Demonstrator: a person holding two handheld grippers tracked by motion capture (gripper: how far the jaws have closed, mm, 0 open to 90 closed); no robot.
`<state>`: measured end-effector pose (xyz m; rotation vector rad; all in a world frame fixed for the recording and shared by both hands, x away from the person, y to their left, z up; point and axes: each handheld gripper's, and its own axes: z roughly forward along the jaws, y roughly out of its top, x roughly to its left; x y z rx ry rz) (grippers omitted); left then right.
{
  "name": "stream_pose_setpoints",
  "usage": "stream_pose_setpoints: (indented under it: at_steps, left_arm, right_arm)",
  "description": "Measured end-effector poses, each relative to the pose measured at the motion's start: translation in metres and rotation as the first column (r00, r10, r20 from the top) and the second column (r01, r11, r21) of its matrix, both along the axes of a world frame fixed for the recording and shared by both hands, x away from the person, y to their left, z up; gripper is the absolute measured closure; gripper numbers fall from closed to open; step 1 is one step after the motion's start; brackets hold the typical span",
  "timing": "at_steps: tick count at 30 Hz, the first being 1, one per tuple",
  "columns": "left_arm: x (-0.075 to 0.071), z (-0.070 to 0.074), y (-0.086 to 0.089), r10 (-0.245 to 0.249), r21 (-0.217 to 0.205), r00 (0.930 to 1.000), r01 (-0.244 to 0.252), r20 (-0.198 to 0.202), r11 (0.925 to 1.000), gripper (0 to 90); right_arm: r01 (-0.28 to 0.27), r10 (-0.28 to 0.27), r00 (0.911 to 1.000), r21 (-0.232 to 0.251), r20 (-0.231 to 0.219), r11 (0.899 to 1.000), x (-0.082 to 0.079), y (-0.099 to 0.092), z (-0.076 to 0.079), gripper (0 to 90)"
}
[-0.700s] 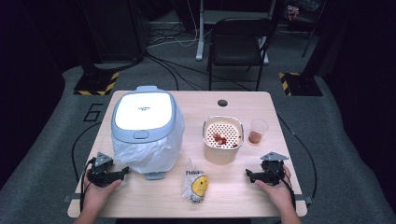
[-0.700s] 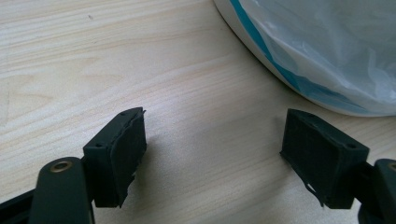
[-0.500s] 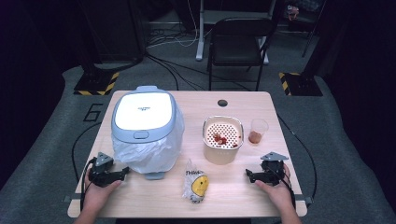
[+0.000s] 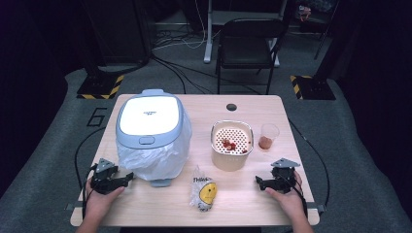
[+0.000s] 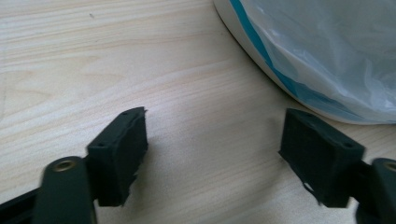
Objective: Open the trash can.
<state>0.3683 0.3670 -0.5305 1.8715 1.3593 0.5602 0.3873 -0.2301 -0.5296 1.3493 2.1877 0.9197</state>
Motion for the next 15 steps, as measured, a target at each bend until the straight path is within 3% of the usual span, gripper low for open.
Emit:
stream_pose_setpoints:
  at_steps: [5, 7, 11, 15]
  left_arm:
    - [-0.002, 0.002, 0.002, 0.002, 0.015, 1.0000, -0.002, -0.004, 0.9999, 36.1]
    - [-0.004, 0.005, 0.004, -0.001, -0.018, 0.9997, 0.001, -0.023, 0.9998, 43.5]
    - [-0.012, 0.015, 0.002, -0.005, -0.068, 0.9997, 0.004, -0.024, 0.9976, 47.7]
    - [-0.021, 0.028, -0.002, -0.002, -0.036, 0.9992, 0.000, -0.041, 0.9994, 53.7]
  right_arm:
    - [0.001, -0.001, 1.0000, 0.003, 0.001, 1.000, -0.001, 0.001, 0.000, 0.0]
    - [0.000, 0.000, 1.0000, 0.000, 0.002, 1.000, -0.002, 0.001, 0.000, 0.0]
    - [0.016, -0.016, 0.9999, 0.012, -0.004, 1.000, -0.004, 0.004, 0.002, 6.8]
    - [0.022, -0.022, 0.9998, 0.009, -0.004, 1.000, -0.008, 0.006, 0.005, 15.3]
